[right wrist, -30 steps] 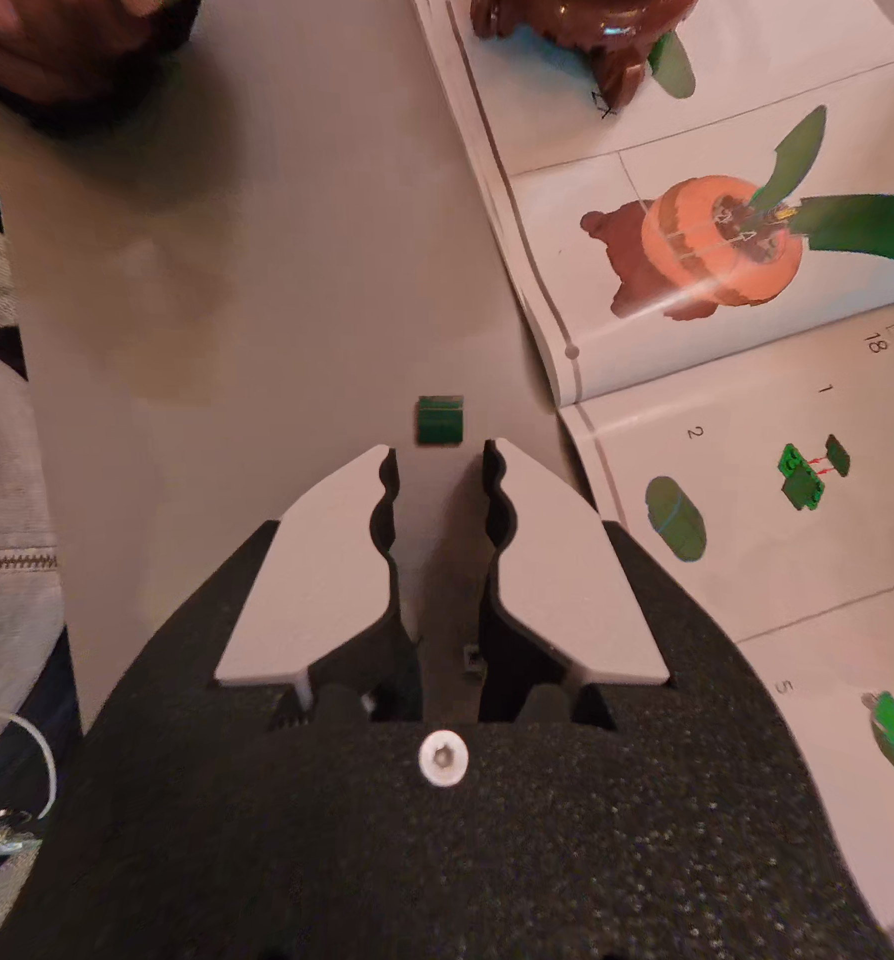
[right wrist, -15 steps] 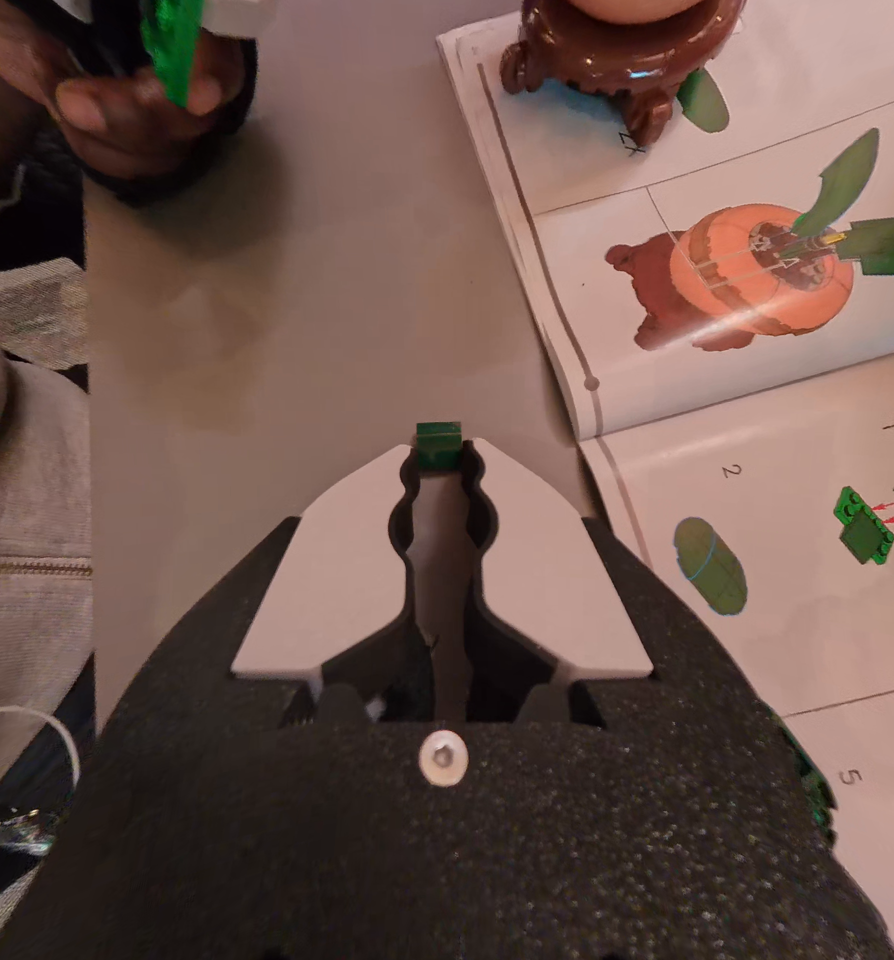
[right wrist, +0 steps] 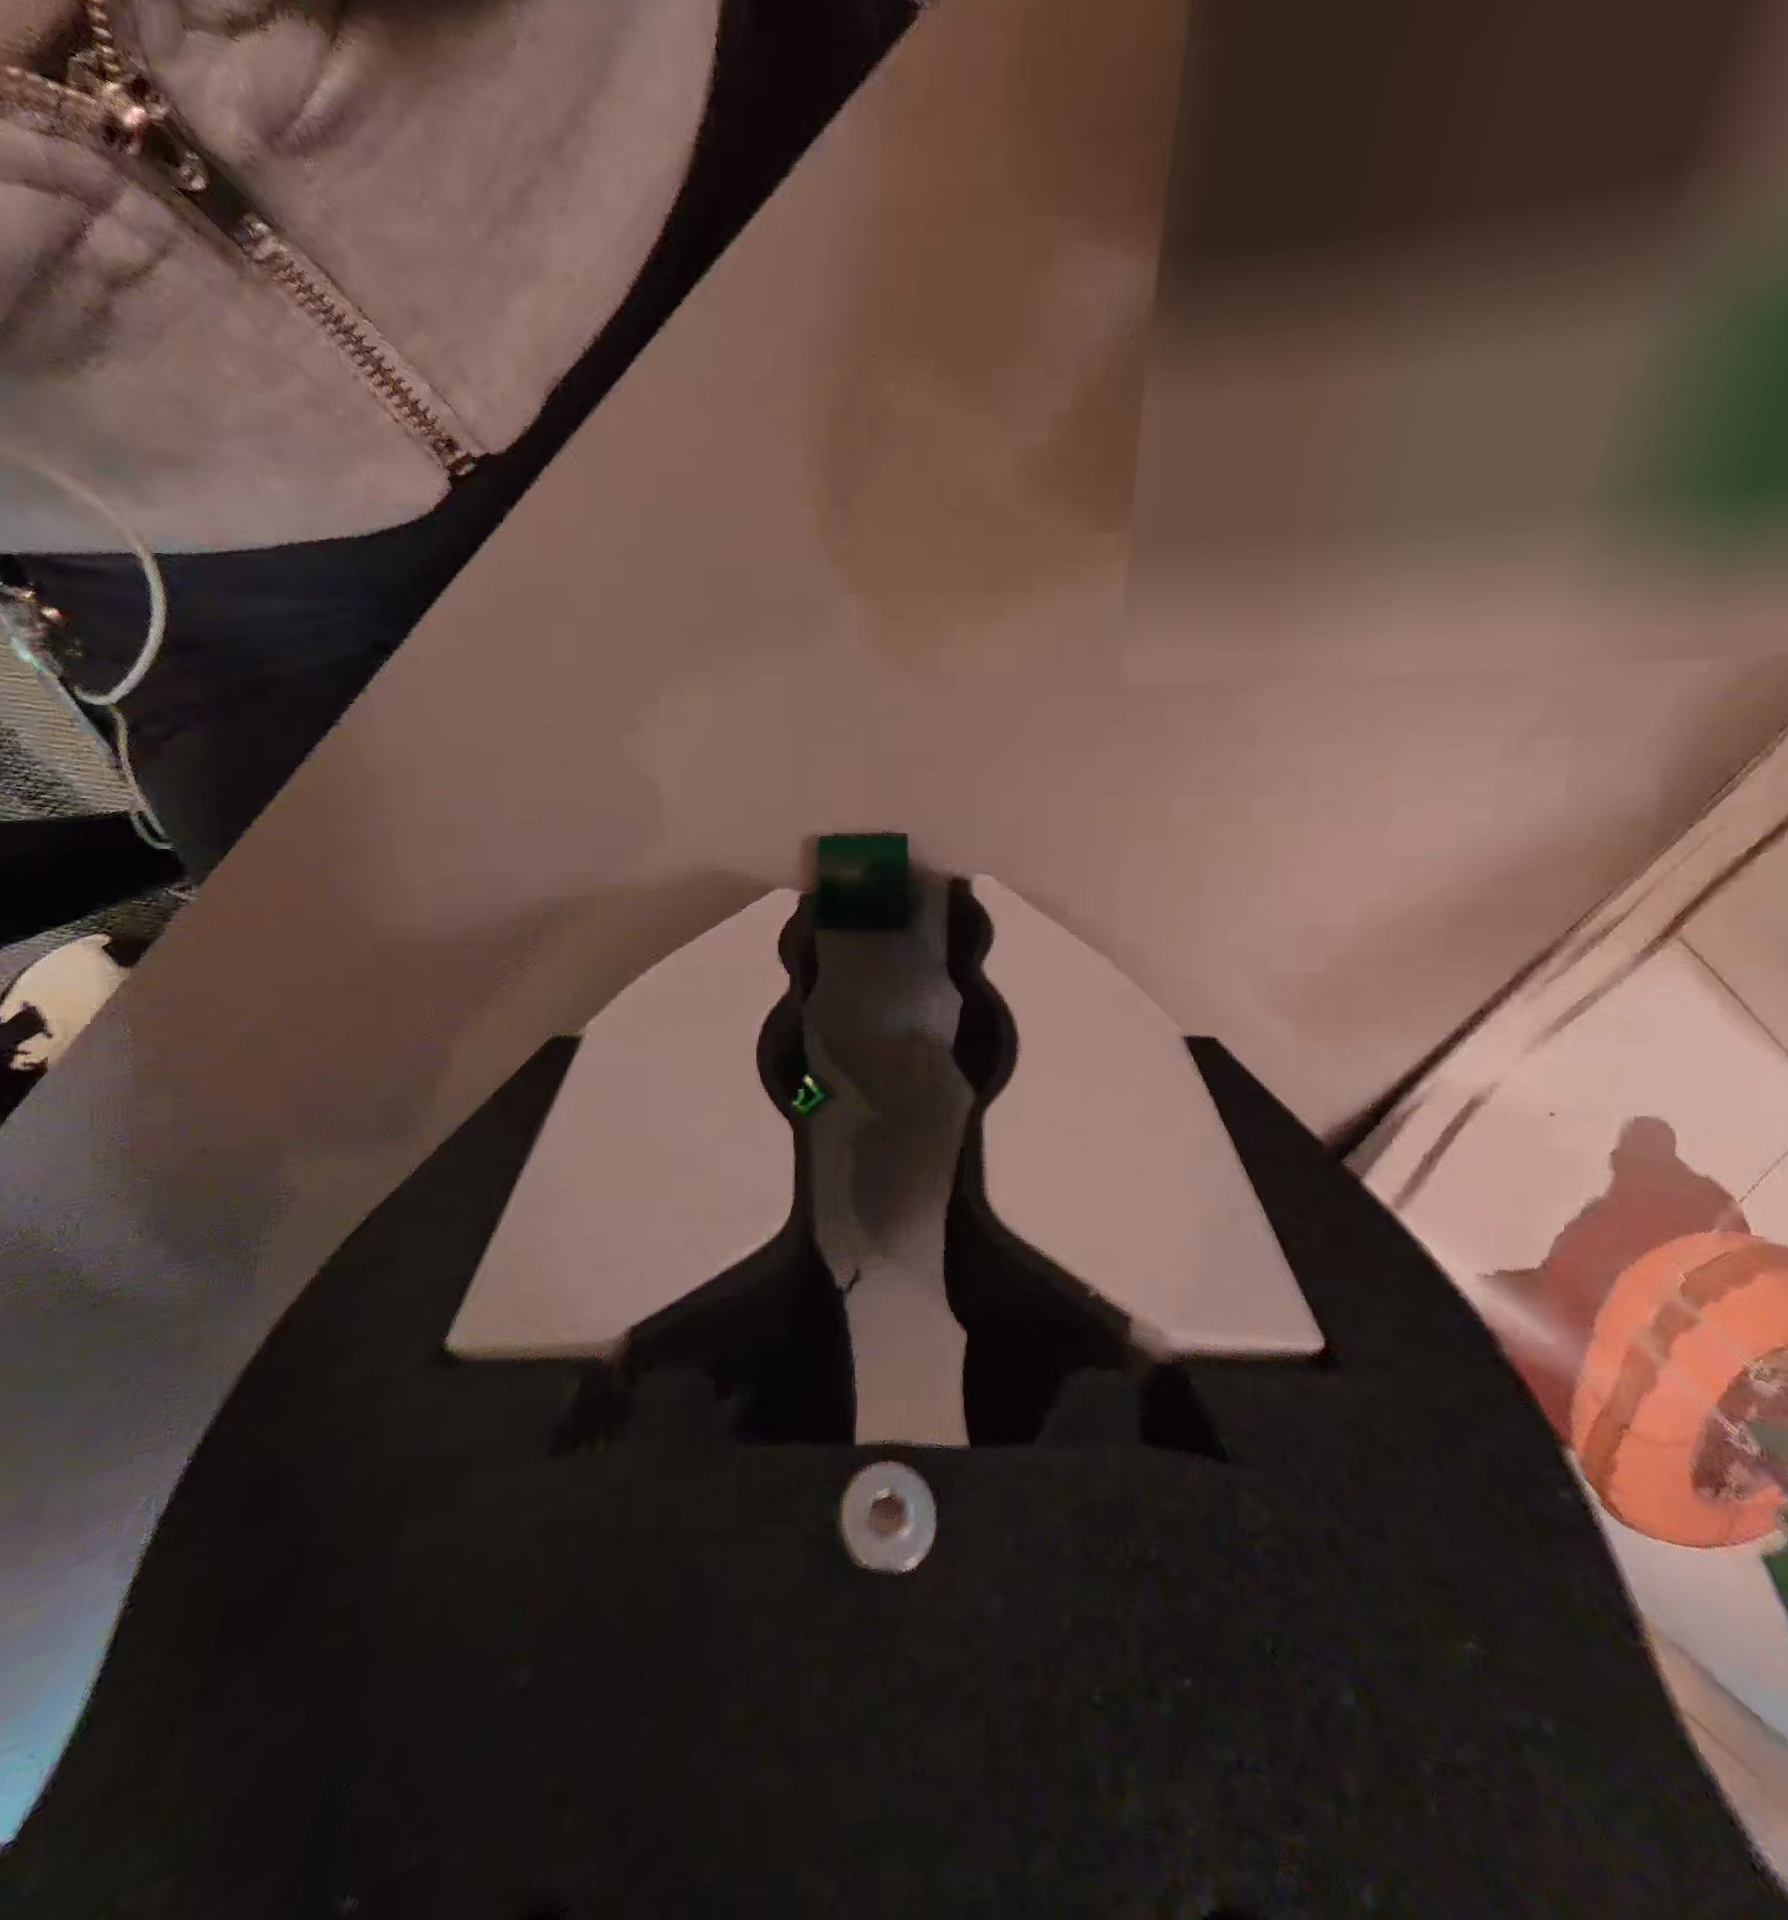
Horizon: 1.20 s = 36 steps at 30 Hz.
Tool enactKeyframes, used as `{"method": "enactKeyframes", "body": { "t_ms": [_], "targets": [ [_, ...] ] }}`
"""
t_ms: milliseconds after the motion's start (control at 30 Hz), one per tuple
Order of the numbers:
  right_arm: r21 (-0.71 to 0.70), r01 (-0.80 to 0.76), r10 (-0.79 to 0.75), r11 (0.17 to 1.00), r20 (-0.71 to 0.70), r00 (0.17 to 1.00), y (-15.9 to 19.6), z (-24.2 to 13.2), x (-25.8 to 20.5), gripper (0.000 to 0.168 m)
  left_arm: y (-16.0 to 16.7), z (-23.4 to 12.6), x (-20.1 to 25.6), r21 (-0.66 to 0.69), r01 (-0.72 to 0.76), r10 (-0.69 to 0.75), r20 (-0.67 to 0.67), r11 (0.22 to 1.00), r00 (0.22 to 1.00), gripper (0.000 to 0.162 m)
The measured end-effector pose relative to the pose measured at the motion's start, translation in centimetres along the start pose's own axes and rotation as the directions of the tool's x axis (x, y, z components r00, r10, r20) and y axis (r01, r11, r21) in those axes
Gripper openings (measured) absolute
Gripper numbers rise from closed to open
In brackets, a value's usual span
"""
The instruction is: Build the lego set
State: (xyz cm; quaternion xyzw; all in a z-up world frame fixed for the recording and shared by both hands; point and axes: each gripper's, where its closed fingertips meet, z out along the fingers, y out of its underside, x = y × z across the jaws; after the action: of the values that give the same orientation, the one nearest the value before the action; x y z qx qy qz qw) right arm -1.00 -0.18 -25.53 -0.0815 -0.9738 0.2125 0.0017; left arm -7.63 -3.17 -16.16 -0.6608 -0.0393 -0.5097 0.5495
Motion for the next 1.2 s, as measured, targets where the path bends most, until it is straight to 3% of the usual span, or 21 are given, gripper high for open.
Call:
{"method": "enactKeyframes", "body": {
  "t_ms": [67,133,200,233,267,300,367,400,500,700,867,1000,1100,1167,1200],
  "targets": [
    [0.030,-0.022,0.024,0.999,-0.077,0.997,-0.3,-0.6,0.9,0.034,0.0,0.0,0.1,0.004,0.000,0.000,-0.009,1.000,1.000,0.005],
    [0.142,-0.124,0.153,0.982,-0.219,0.964,-1.1,-2.0,2.1,0.036,-0.2,-0.2,0.2,0.019,0.000,0.000,-0.015,1.000,1.000,0.005],
    [0.280,-0.352,0.440,0.893,-0.380,0.814,-0.8,-3.9,3.6,0.042,-0.3,-0.4,0.3,0.034,0.009,-0.009,-0.019,0.999,1.000,0.005],
    [0.410,-0.473,0.621,0.780,-0.413,0.666,-0.6,-4.9,4.1,0.036,-0.4,-0.4,0.3,0.041,0.012,-0.011,-0.018,0.999,1.000,0.005],
    [0.543,-0.573,0.789,0.613,-0.383,0.481,-0.2,-5.7,4.0,0.025,-0.4,-0.5,0.2,0.045,0.013,-0.012,-0.017,0.999,1.000,0.005],
    [0.640,-0.620,0.889,0.454,-0.279,0.363,-0.7,-5.6,3.0,0.016,-0.5,-0.5,0.2,0.047,0.013,-0.012,-0.019,0.999,1.000,0.005],
    [0.741,-0.627,0.965,0.241,-0.113,0.238,-2.2,-4.8,0.9,0.004,-0.5,-0.6,0.4,0.048,0.018,-0.016,-0.029,0.999,0.999,0.005],
    [0.724,-0.653,0.971,0.223,-0.109,0.210,-2.4,-3.8,-0.2,0.003,-0.5,-0.7,0.4,0.050,0.020,-0.019,-0.033,0.999,0.999,0.005],
    [0.584,-0.763,0.952,0.276,-0.275,0.135,-0.2,-1.1,-2.7,0.001,-0.5,-0.7,0.5,0.050,0.030,-0.027,-0.048,0.998,0.998,0.005],
    [0.525,-0.782,0.926,0.336,-0.337,0.172,0.9,-0.2,-2.1,0.000,-0.5,-0.7,0.5,0.050,0.017,-0.015,-0.026,0.999,1.000,0.004],
    [0.469,-0.749,0.874,0.468,-0.370,0.315,1.1,-0.3,-0.4,0.000,-0.3,-0.5,0.4,0.038,0.017,-0.016,-0.017,0.999,1.000,0.005],
    [0.353,-0.633,0.718,0.689,-0.454,0.528,1.2,-0.6,1.8,0.000,-0.4,-0.6,0.4,0.038,0.020,-0.019,-0.022,0.999,1.000,0.005],
    [0.289,-0.528,0.599,0.798,-0.470,0.648,0.5,-0.4,3.6,0.000,-0.4,-0.6,0.4,0.041,0.022,-0.021,-0.024,0.999,0.999,0.005],
    [0.299,-0.511,0.589,0.806,-0.501,0.635,0.5,-0.7,4.8,0.000,-0.4,-0.6,0.3,0.043,0.023,-0.022,-0.022,0.999,1.000,0.005],
    [0.347,-0.514,0.617,0.784,-0.525,0.586,0.6,-1.4,5.3,0.003,-0.4,-0.6,0.3,0.043,0.022,-0.022,-0.021,0.999,1.000,0.005]
  ]
}}
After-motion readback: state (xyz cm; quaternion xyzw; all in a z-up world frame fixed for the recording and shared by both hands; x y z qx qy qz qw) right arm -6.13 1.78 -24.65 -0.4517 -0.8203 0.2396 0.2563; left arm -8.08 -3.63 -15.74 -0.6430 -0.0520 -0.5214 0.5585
